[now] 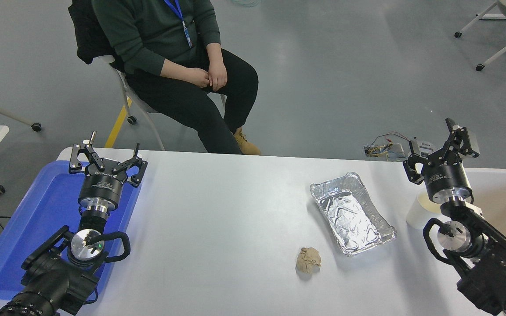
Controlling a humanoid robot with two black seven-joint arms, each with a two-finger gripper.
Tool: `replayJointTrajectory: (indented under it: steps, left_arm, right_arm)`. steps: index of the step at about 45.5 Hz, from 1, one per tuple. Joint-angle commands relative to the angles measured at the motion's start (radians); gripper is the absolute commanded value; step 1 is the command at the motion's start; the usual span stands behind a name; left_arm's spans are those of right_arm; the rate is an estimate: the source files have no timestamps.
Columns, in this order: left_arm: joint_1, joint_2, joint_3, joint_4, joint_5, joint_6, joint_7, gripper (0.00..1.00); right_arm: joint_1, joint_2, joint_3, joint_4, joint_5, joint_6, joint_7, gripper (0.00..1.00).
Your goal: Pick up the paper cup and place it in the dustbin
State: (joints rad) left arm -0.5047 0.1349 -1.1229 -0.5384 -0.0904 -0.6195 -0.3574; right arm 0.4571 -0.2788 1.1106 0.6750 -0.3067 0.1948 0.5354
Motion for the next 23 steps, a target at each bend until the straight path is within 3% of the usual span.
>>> replayJointTrajectory:
  steps: [1,23]
  left_arm:
    - [0.000,0.000,0.000,0.000,0.000,0.000,0.000,1.00]
    - [0.000,0.000,0.000,0.000,0.000,0.000,0.002,1.00]
  right_arm:
    - [0.000,0.001,0.000,0.000,0.000,0.000,0.000,1.00]
    - [0.003,0.001,0.000,0.000,0.000,0.000,0.000,1.00]
